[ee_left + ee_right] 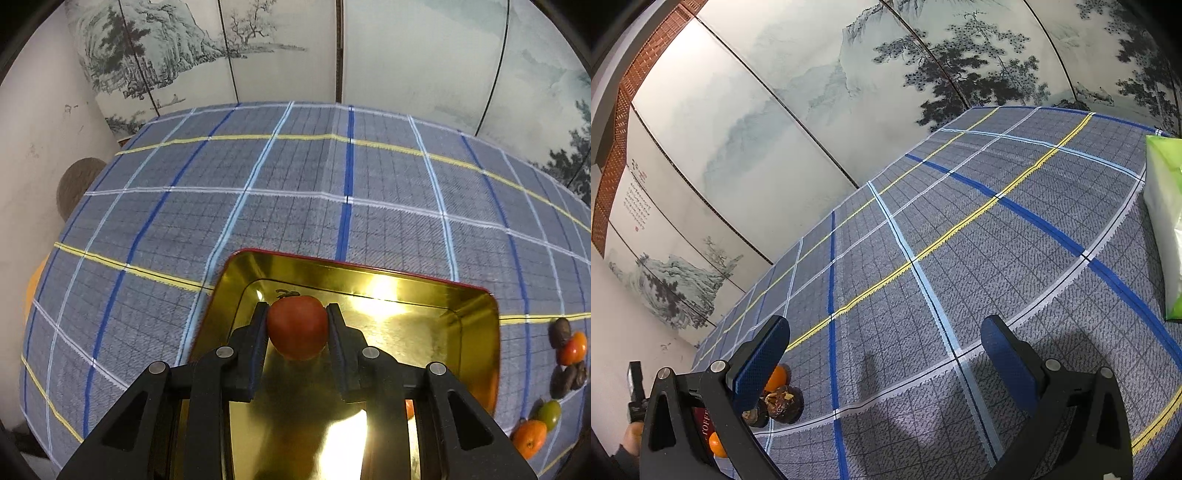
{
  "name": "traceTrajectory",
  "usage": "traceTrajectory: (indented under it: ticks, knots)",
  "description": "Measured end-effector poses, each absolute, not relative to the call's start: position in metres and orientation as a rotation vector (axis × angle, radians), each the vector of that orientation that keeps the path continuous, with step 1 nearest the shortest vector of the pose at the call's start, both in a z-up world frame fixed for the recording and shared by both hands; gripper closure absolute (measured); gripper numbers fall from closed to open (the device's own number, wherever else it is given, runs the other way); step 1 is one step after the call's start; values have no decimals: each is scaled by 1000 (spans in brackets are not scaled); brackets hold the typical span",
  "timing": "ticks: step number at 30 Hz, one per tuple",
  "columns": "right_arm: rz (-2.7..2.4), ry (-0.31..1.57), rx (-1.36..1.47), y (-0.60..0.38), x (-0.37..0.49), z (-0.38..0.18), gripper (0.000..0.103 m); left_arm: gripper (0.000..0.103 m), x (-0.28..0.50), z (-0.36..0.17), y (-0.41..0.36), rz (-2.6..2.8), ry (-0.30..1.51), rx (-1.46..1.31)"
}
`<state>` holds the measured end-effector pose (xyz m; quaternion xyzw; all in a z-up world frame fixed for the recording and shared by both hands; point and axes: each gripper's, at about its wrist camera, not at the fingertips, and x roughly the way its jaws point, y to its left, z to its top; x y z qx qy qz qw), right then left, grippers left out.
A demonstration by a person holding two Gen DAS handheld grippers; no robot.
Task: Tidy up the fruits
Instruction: 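Lower the red tomato into the tin and open the left gripper, then grasp the dark brown round fruit with the right gripper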
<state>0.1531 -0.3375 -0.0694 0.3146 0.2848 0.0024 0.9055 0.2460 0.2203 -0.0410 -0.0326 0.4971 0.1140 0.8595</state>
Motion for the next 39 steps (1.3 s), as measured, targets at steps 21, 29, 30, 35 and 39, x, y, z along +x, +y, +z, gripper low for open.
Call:
traceTrajectory:
  ticks: [21,29,30,35,39]
  knots:
    - [7,585,650,-337,152,-69,0,70,254,-63,225,260,1055,-83]
    - [3,593,655,-341,152,-68,0,41,219,3,231,197,911,-107]
    - [2,597,655,-341,153,-68,0,41,207,16,232,176,884,-111]
    - [-15,625,643,-340,157,-71,0,28,107,73,242,96,707,-109]
    - [-36,677,597,-333,165,-73,0,14,5,79,265,123,616,-101]
